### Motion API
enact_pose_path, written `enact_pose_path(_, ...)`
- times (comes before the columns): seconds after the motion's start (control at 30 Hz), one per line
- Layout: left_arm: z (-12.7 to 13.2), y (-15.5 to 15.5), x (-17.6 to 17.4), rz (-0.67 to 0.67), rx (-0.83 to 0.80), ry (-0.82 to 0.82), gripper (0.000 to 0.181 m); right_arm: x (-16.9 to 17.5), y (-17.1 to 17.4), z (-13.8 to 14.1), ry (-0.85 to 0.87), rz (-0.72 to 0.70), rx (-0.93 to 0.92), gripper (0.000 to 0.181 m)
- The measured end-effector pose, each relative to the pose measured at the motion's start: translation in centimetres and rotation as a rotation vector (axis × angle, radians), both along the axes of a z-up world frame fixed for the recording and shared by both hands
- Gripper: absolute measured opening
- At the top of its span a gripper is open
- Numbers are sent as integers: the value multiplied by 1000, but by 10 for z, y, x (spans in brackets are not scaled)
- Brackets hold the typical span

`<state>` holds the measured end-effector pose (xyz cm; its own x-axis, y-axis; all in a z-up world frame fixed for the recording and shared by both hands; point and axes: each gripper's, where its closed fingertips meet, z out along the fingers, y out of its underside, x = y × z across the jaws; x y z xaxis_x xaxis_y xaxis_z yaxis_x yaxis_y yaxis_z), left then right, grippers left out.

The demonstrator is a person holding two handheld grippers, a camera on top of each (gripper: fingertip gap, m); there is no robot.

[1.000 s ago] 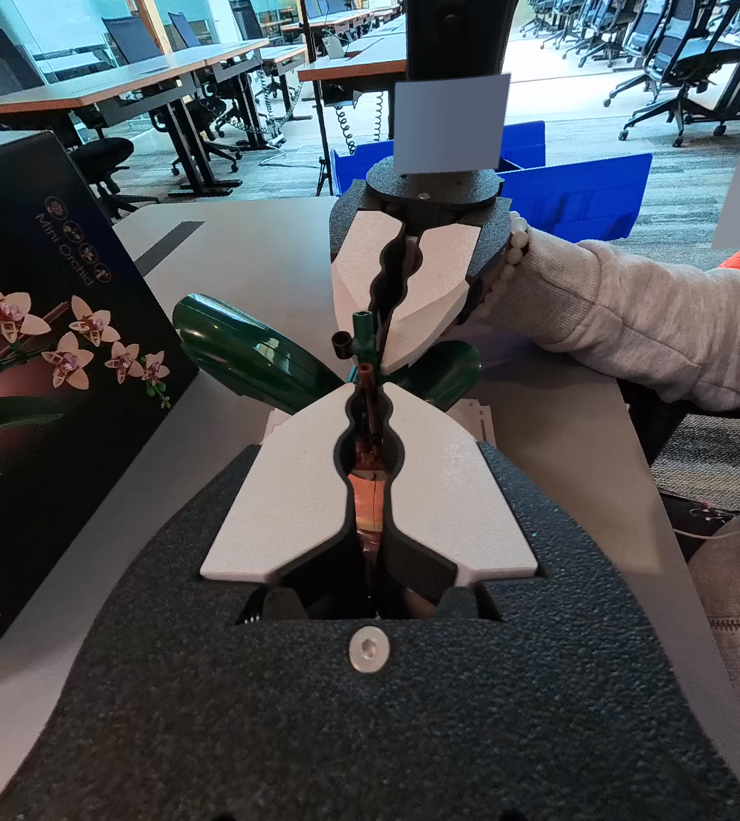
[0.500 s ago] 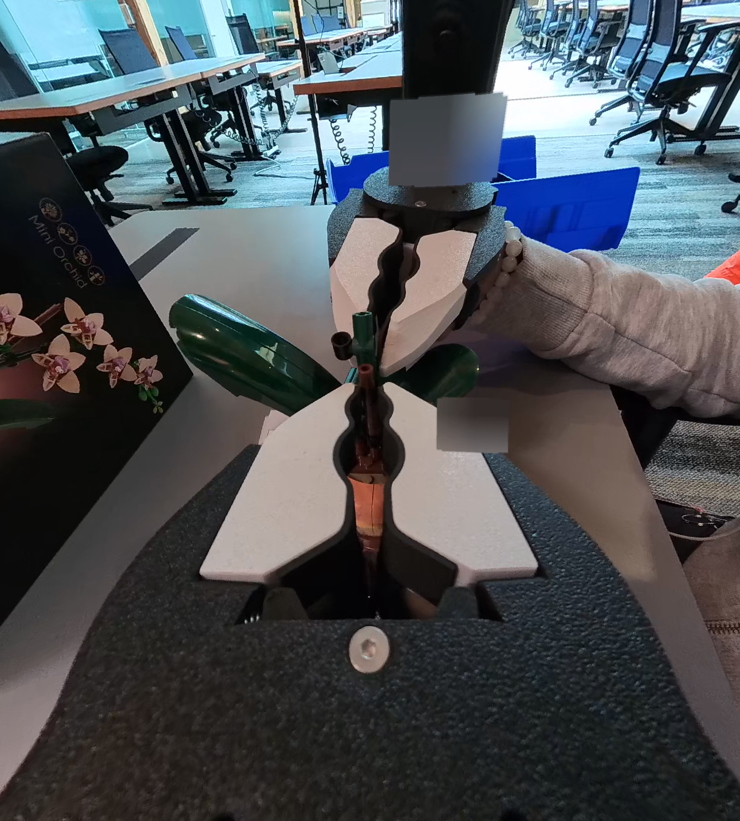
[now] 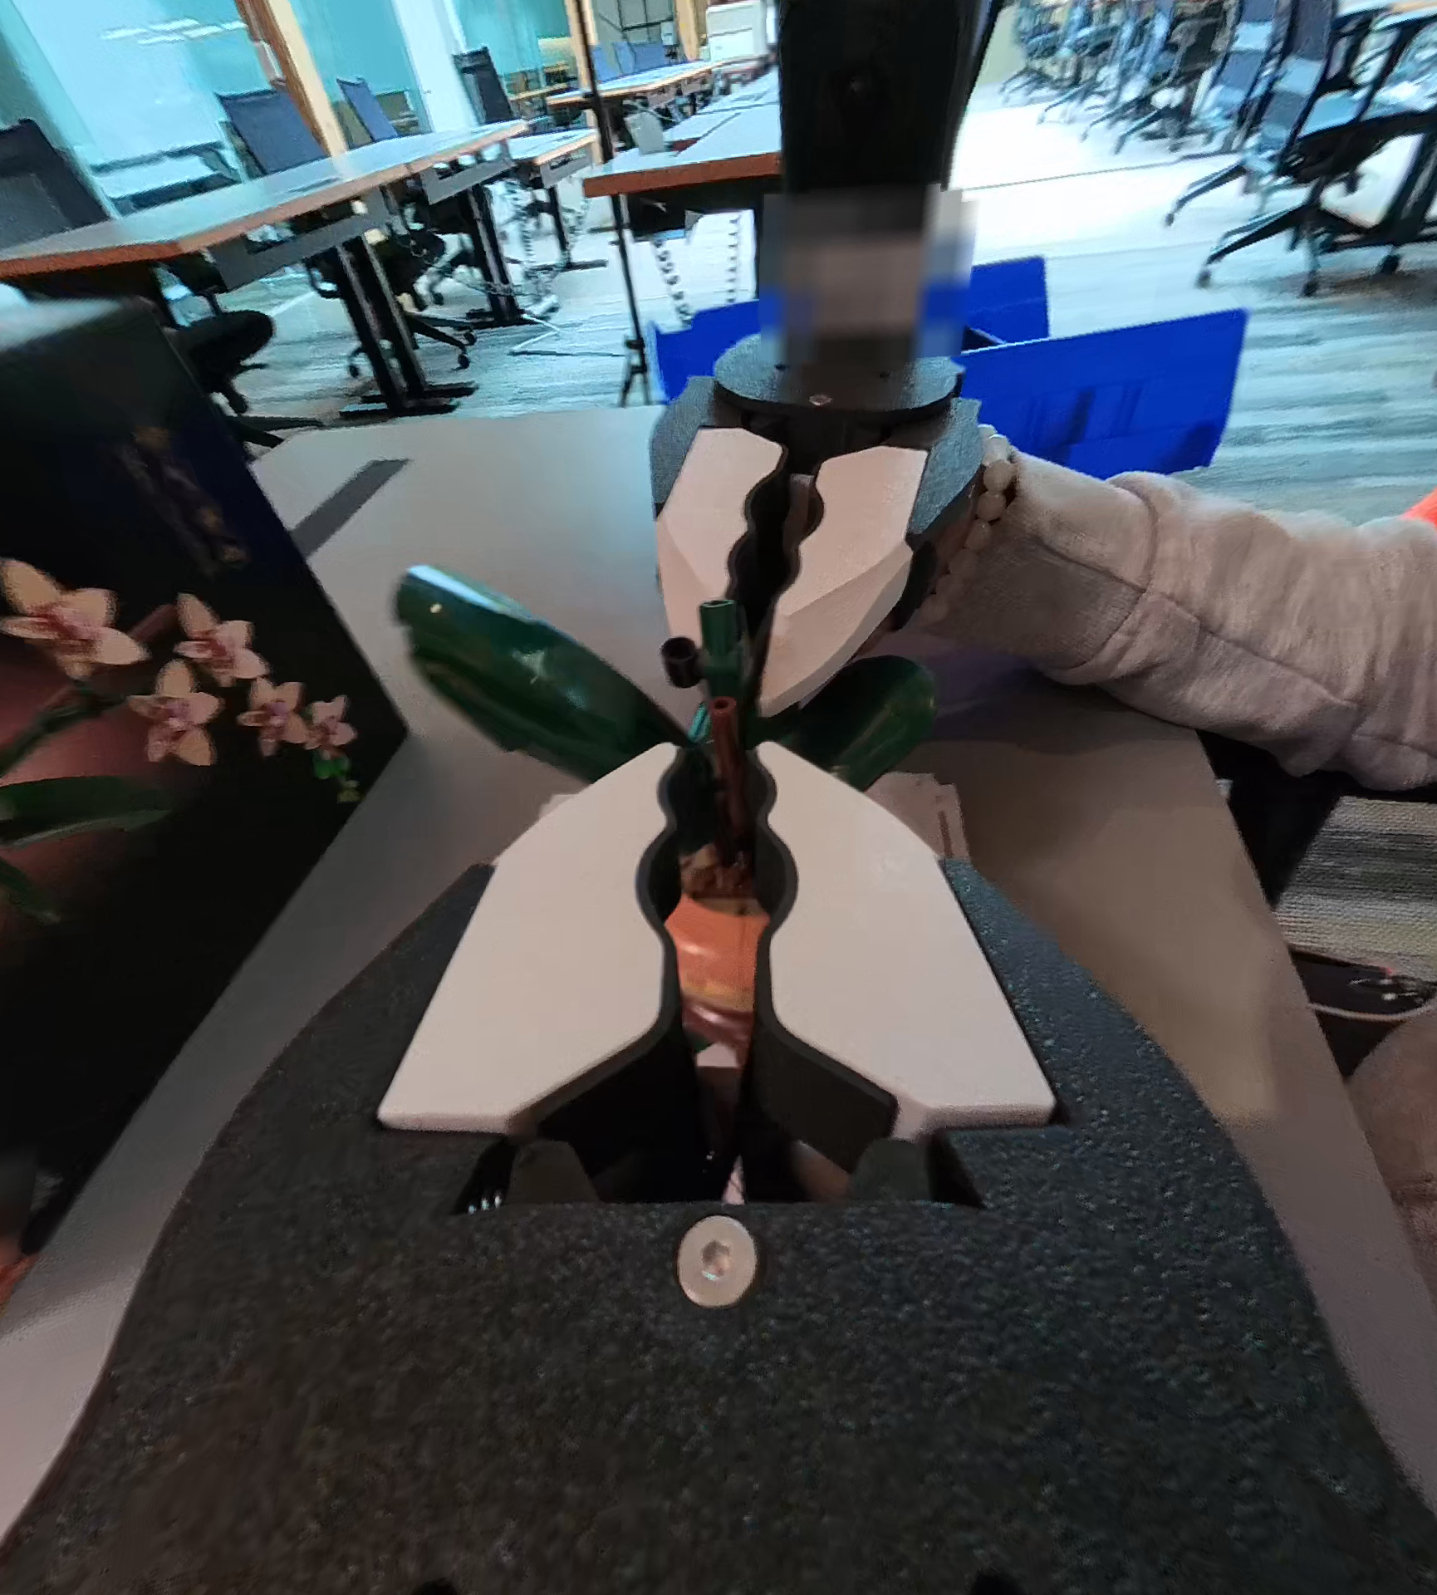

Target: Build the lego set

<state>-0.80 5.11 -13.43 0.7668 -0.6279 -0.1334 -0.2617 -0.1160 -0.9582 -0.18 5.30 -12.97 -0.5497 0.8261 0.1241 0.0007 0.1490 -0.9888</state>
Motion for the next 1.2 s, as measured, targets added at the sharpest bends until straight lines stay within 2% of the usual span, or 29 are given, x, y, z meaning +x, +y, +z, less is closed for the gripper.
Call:
enact_pose_path(0.2, 43, -43, -70, 218, 109, 8, 18, 8, 15, 26, 125, -34, -133, 10)
enact_pose_path(0.33, 45, -78, -109, 367, 119, 53, 18, 8, 27, 30, 146, -83, -165, 10)
enact_pose_path(0.53, 12, -109, -128, 444, 7, 96, 18, 4, 26, 23, 119, -96, -141, 11)
enact_pose_path(0.63, -10, -122, -121, 387, -110, 97, 18, 3, 25, 19, 100, -97, -120, 12)
enact_pose_path(0.77, -43, -149, -119, 321, -300, 226, 21, 3, 25, 18, 93, -97, -114, 12)
enact_pose_path(0.9, -77, -170, -107, 247, -451, 282, 24, 3, 27, 17, 89, -104, -116, 12)
enact_pose_path(1.03, -99, -176, -98, 240, -516, 271, 24, 2, 27, 16, 86, -106, -115, 12)
enact_pose_path(1.2, -111, -176, -99, 300, -546, 280, 21, 2, 26, 15, 82, -107, -107, 13)
